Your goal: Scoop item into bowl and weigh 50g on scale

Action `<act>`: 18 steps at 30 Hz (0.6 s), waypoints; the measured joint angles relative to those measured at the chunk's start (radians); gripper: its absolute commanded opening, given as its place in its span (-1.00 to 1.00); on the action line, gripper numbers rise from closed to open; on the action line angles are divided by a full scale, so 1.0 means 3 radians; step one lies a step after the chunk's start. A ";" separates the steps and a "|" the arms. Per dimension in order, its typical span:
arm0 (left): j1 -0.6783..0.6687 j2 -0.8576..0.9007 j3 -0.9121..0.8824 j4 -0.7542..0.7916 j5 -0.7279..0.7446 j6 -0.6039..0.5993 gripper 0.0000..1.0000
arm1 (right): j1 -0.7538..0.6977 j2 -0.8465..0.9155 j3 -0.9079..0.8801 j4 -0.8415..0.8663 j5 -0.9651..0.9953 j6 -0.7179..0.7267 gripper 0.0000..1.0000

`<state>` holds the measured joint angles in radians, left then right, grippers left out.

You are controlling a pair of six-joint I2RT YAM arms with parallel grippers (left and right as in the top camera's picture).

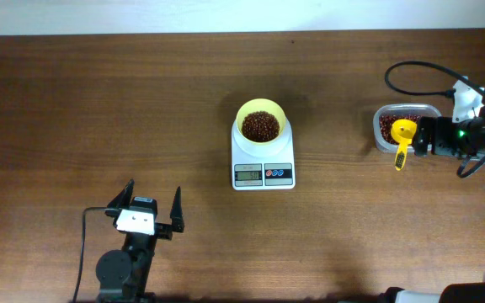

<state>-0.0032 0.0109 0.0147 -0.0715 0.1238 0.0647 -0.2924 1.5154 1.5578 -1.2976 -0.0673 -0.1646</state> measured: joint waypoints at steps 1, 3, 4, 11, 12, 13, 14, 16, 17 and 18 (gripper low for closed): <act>0.0000 0.0000 0.0000 0.0000 0.0001 0.0000 0.97 | 0.0000 0.0000 0.0000 0.0001 0.0000 0.0000 0.97; 0.0000 0.0000 0.0000 0.0000 0.0001 0.0000 0.97 | 0.0000 0.0000 0.0000 0.0013 0.0000 0.0000 0.97; 0.0000 0.0000 0.0000 0.0000 0.0001 0.0000 0.97 | 0.0000 0.0000 0.0000 0.0038 -0.0001 0.0001 0.97; 0.0000 0.0000 0.0000 0.0000 0.0001 0.0000 0.97 | 0.0000 -0.0169 -0.0192 0.0537 -0.0186 0.0000 0.98; 0.0000 0.0000 0.0000 0.0001 0.0001 0.0000 0.97 | 0.0000 -0.0317 -0.0340 0.0757 -0.0266 0.0000 0.97; 0.0000 0.0001 0.0000 0.0003 0.0001 0.0001 0.97 | 0.0000 -0.0446 -0.0477 0.0970 -0.0328 0.0000 0.98; 0.0000 0.0000 0.0000 0.0001 0.0001 0.0000 0.97 | 0.0000 -0.0544 -0.0576 0.1100 -0.0369 0.0000 0.97; 0.0000 0.0000 0.0000 0.0001 0.0001 0.0001 0.97 | 0.0000 -0.0888 -0.0944 0.1479 -0.0453 0.0010 0.97; 0.0000 0.0000 0.0000 0.0001 0.0001 0.0000 0.97 | 0.0000 -0.1040 -0.1122 0.1701 -0.0474 0.0015 0.97; 0.0000 0.0000 0.0000 0.0001 0.0001 0.0001 0.97 | 0.0000 -0.1265 -0.1386 0.1888 -0.0497 0.0019 0.97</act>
<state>-0.0032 0.0109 0.0147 -0.0711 0.1242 0.0650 -0.2924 1.1358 1.1419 -0.7311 -0.2165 -0.1589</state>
